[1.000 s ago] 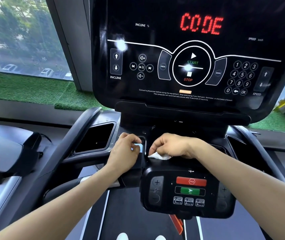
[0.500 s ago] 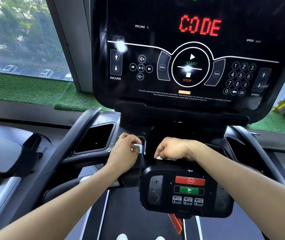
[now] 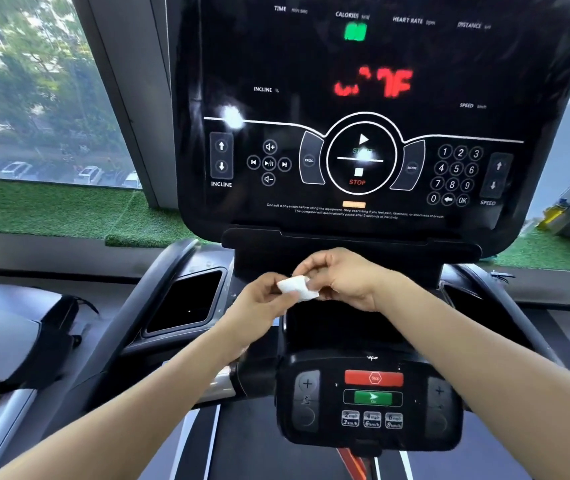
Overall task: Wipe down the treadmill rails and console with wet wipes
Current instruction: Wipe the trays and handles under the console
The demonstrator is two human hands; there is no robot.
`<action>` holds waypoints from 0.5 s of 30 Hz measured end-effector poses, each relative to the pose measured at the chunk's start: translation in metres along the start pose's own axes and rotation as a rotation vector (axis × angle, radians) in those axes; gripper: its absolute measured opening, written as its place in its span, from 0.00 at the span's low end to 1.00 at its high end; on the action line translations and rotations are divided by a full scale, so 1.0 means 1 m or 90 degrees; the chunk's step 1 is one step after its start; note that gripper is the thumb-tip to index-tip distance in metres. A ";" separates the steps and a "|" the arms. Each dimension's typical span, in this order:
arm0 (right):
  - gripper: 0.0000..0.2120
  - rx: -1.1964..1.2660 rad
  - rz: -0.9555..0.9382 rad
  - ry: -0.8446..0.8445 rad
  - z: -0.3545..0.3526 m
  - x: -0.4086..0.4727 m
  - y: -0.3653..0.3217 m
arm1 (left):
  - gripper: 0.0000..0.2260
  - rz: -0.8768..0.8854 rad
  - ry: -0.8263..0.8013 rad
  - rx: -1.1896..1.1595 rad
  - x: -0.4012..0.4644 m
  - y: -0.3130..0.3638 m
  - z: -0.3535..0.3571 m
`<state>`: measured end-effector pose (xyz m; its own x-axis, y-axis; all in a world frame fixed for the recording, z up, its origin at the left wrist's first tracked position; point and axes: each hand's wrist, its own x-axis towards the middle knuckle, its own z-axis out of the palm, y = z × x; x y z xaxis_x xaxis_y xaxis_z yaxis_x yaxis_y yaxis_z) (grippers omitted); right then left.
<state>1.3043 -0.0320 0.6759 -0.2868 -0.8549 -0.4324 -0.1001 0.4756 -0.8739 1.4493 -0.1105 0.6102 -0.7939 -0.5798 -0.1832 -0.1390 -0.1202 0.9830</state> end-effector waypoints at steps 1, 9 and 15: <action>0.10 0.024 0.003 0.019 0.002 0.002 0.003 | 0.04 0.004 0.023 0.005 0.001 -0.001 -0.002; 0.08 0.027 0.048 0.151 0.001 0.009 0.025 | 0.05 0.277 0.252 0.586 0.023 -0.008 -0.026; 0.10 -0.020 0.067 0.185 0.000 0.010 0.036 | 0.12 0.300 0.008 0.776 0.032 -0.028 -0.030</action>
<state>1.2976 -0.0234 0.6405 -0.5570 -0.7079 -0.4343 -0.0839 0.5683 -0.8186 1.4455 -0.1495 0.5761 -0.9084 -0.3738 0.1873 -0.2996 0.8945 0.3318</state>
